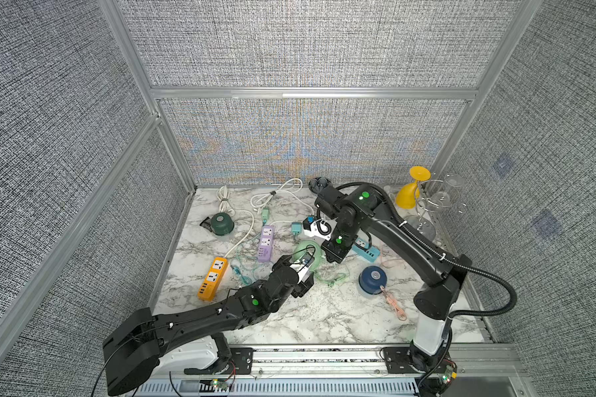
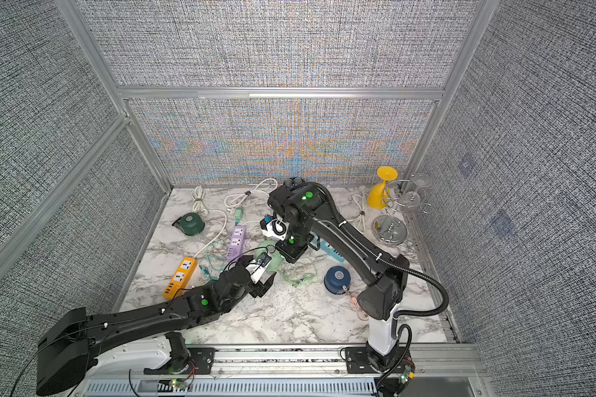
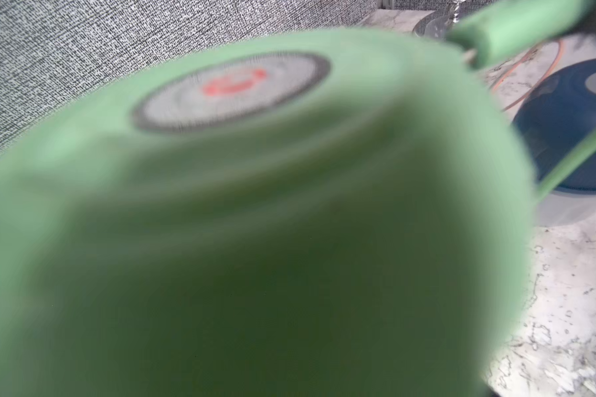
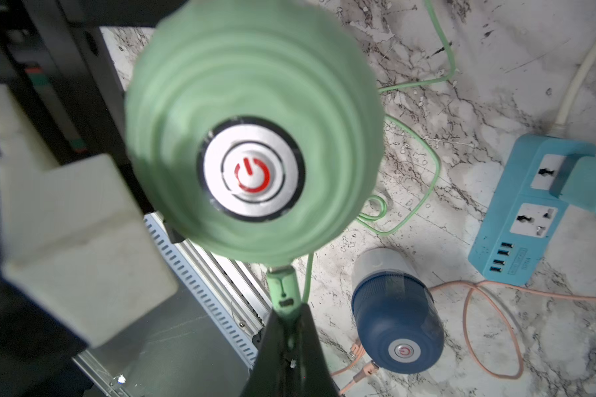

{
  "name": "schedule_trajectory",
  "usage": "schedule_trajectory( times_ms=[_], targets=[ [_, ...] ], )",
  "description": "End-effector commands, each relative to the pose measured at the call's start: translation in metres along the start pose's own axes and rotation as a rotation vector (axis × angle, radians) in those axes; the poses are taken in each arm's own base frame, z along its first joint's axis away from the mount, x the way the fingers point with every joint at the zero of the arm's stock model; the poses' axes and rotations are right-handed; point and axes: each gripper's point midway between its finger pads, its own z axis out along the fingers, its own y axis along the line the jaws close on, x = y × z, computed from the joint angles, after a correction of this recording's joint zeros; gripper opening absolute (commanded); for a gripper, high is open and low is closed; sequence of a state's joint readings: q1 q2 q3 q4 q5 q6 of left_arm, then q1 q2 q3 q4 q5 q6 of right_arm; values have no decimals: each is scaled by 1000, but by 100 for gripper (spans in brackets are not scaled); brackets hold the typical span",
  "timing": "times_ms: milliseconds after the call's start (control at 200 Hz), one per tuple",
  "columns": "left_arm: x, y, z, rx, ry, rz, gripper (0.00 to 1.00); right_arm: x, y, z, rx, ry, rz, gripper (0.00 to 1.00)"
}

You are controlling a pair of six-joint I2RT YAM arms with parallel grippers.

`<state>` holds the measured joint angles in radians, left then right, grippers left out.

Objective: Charge the cordless meat grinders
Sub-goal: Insert the charging cable into the cordless meat grinder, then place the cordless meat grinder at the center of the board.

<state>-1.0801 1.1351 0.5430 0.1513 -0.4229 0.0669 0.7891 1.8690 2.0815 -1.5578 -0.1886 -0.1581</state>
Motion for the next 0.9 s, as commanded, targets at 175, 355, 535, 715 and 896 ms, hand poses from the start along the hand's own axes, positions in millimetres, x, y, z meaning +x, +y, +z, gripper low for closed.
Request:
schedule_trajectory(
  times_ms=[175,355,535,715,896],
  targets=[
    [21,-38,-4,190,28,110,51,-51,13,2,-65,-220,-63,0],
    [27,-38,-3,185,27,79,51,-42,16,12,-76,-193,-58,10],
    [36,-40,-1,187,38,53,51,-39,16,18,-80,-177,-52,16],
    [46,-42,1,183,45,28,51,-38,17,27,-98,-157,-51,21],
    [64,-46,12,173,71,-1,51,-40,5,35,-55,-154,-15,41]
  ],
)
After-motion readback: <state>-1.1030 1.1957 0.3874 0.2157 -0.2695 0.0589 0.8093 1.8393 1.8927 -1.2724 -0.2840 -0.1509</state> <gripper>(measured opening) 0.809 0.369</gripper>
